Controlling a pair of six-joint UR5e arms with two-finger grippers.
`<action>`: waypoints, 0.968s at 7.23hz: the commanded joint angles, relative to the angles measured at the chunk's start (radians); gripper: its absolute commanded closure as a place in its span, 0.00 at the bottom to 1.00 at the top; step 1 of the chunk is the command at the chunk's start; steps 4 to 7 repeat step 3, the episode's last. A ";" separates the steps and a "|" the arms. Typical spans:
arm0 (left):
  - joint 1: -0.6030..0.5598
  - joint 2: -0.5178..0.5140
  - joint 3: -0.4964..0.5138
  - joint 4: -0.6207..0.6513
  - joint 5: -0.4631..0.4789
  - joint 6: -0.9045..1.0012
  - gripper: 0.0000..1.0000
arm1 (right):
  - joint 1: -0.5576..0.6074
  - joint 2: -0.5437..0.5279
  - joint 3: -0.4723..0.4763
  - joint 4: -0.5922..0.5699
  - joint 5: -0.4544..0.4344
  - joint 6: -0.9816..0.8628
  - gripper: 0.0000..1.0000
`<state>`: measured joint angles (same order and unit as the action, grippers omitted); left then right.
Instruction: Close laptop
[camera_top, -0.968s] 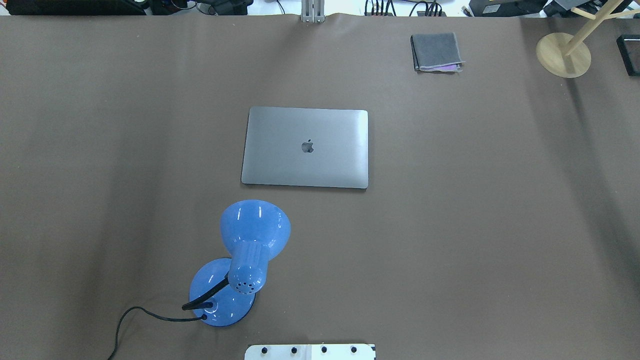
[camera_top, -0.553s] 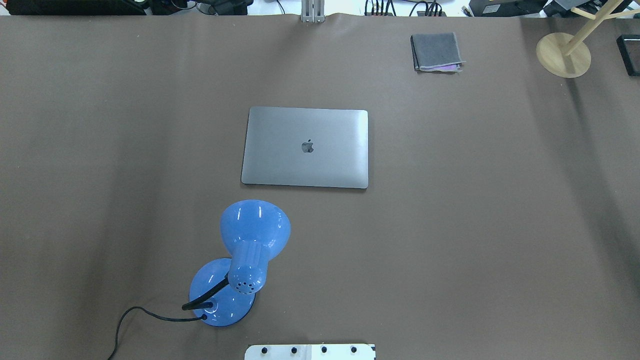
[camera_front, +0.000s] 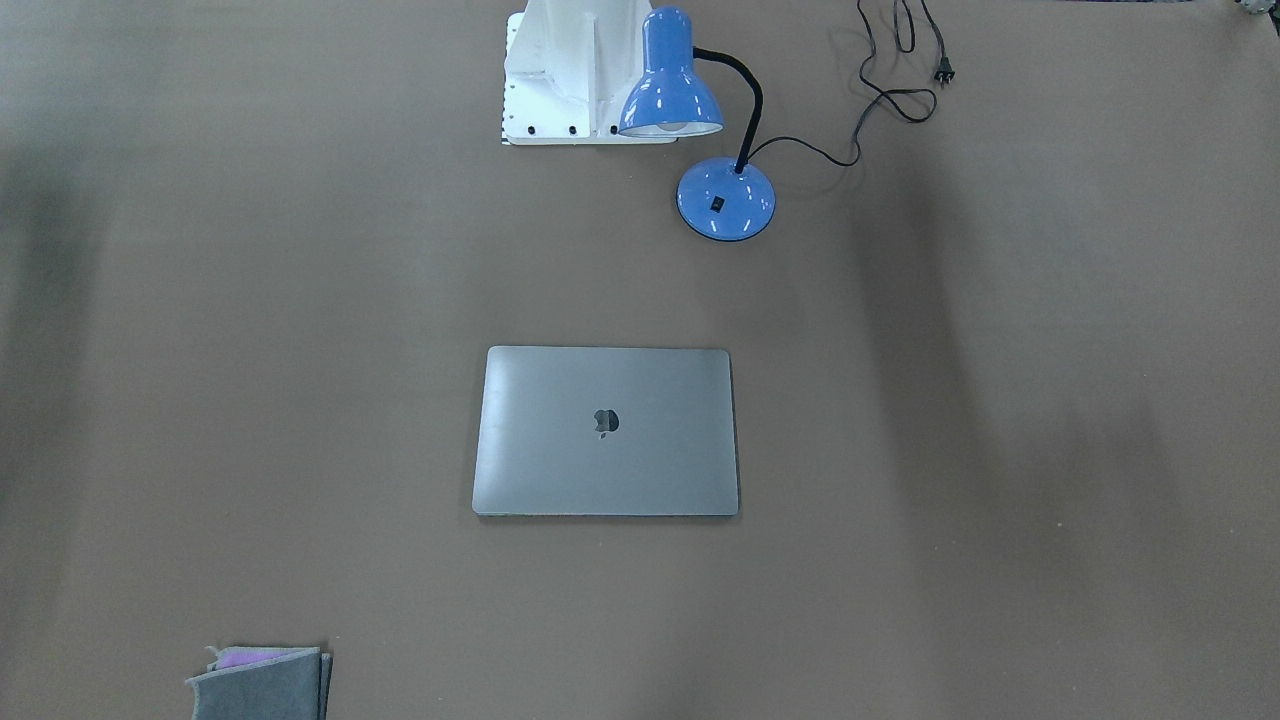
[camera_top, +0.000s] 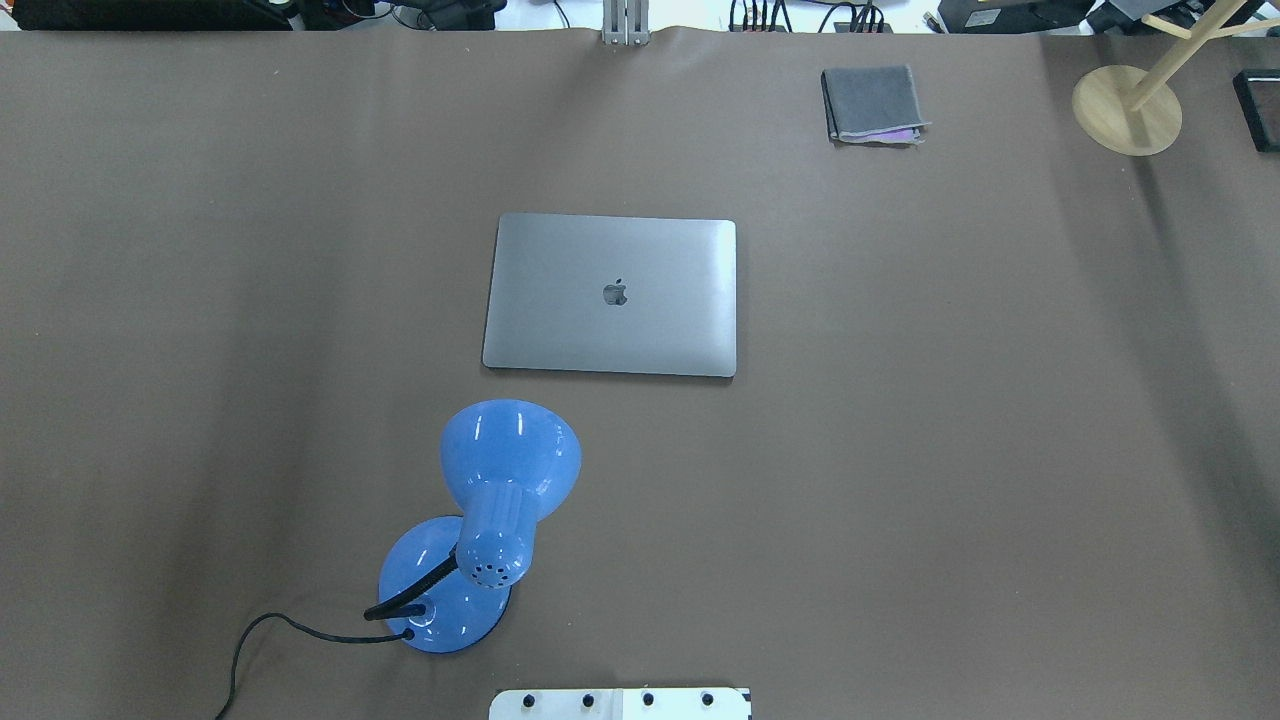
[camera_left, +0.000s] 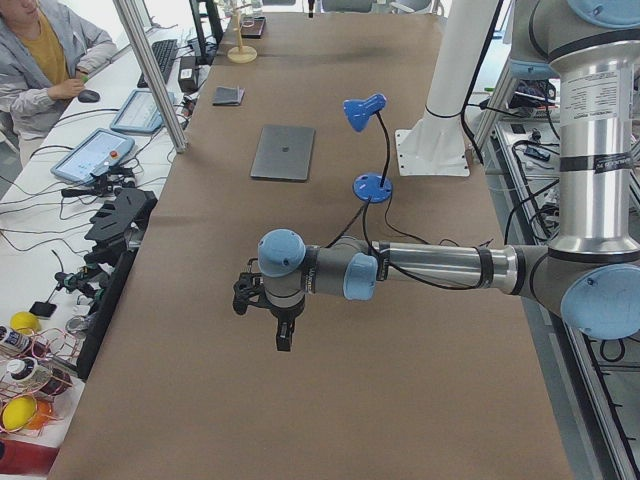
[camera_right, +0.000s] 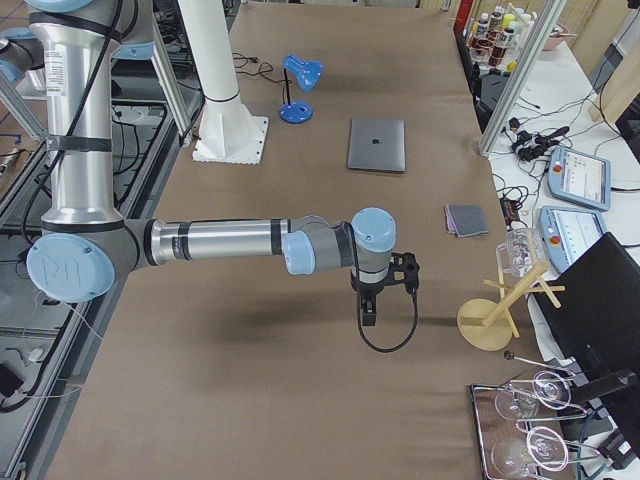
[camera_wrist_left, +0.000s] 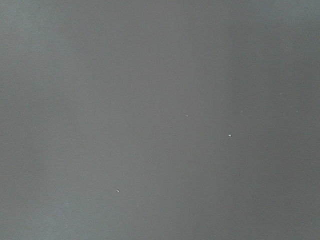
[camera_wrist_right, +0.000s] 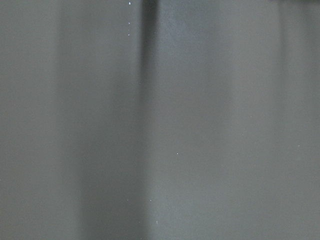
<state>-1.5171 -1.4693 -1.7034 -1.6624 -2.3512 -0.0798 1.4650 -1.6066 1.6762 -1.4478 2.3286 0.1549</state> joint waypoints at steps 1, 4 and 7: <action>0.000 -0.002 -0.001 0.000 0.000 0.000 0.02 | 0.000 0.000 -0.001 0.000 0.000 0.000 0.00; 0.000 -0.005 -0.007 -0.005 0.010 0.003 0.02 | 0.000 0.000 -0.001 0.000 0.002 0.000 0.00; 0.000 -0.005 -0.007 -0.005 0.010 0.003 0.02 | 0.000 0.000 -0.001 0.000 0.002 0.000 0.00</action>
